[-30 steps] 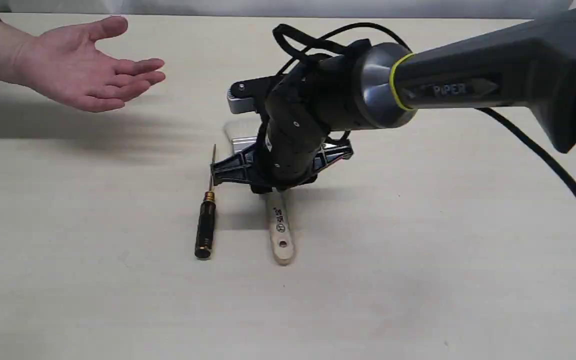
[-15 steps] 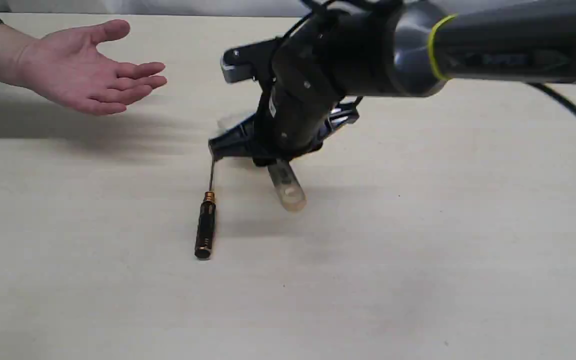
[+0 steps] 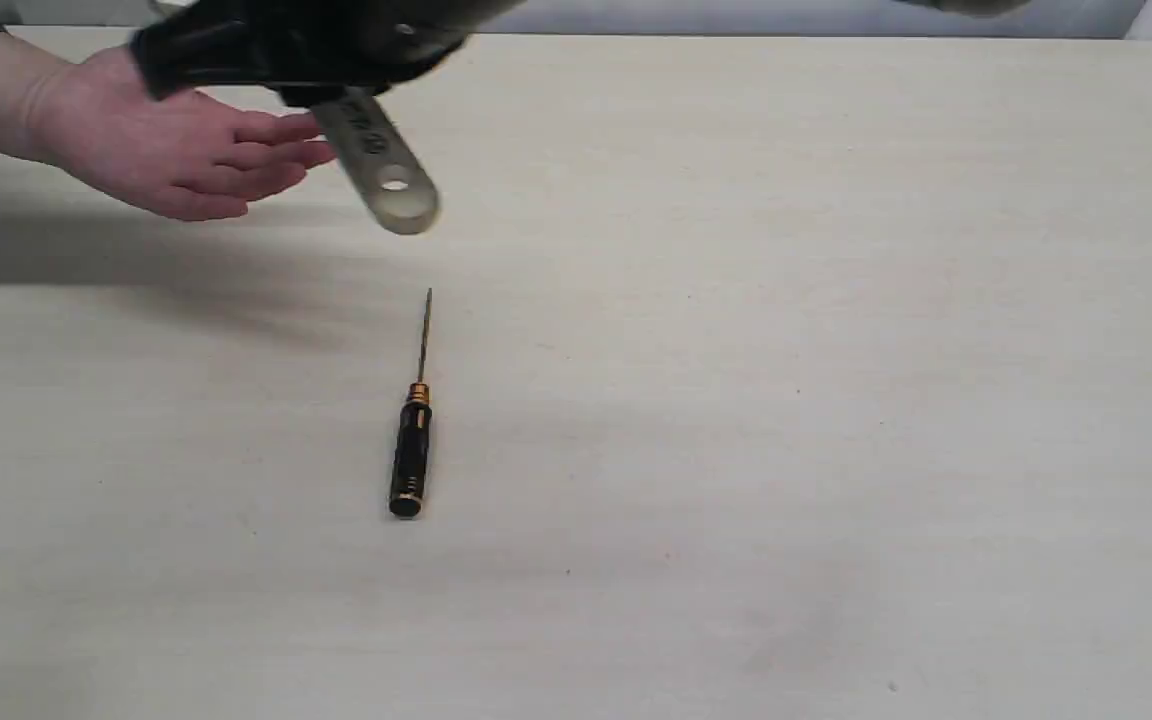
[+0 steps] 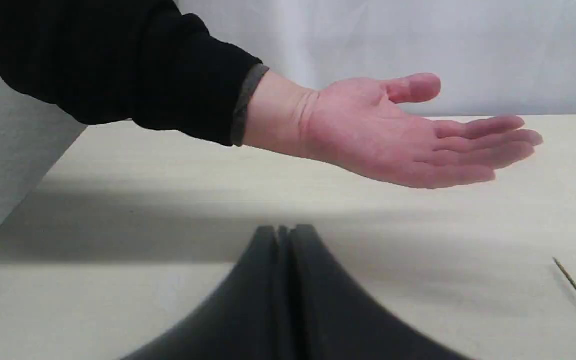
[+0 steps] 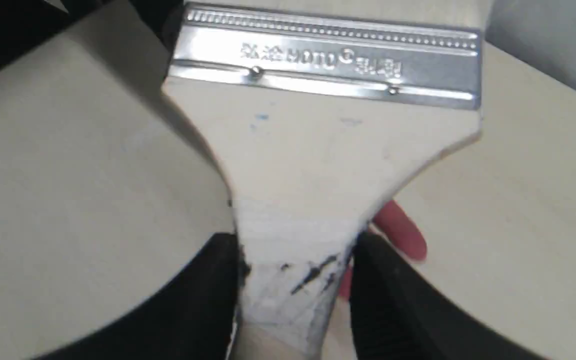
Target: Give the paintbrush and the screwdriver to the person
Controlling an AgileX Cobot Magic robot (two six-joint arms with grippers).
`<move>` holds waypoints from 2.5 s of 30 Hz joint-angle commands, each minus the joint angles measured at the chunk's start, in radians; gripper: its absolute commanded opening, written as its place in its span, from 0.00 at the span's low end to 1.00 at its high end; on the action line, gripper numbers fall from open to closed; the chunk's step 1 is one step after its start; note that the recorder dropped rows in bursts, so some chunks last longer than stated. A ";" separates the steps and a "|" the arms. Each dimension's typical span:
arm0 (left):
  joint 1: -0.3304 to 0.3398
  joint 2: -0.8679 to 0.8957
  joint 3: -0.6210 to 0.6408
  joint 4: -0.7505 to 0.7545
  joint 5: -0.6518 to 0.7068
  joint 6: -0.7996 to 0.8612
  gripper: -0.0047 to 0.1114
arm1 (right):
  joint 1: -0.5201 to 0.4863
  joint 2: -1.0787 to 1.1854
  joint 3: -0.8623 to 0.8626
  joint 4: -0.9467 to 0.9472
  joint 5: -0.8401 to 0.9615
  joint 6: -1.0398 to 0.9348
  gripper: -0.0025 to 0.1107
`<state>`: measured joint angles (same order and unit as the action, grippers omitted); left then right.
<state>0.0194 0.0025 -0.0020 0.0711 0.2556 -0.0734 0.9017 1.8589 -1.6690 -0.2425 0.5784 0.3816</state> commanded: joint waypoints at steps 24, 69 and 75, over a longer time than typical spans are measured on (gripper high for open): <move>-0.008 -0.002 0.002 0.000 -0.006 -0.002 0.04 | 0.009 0.199 -0.123 -0.088 0.166 0.031 0.56; -0.008 -0.002 0.002 0.002 -0.007 -0.002 0.04 | 0.006 0.498 -0.120 0.054 0.373 0.138 0.36; -0.008 -0.002 0.002 0.002 -0.007 -0.002 0.04 | 0.006 0.479 -0.122 -0.001 0.461 0.066 0.06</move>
<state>0.0194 0.0025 -0.0020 0.0711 0.2556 -0.0734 0.9122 2.3425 -1.7944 -0.2218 0.9932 0.4785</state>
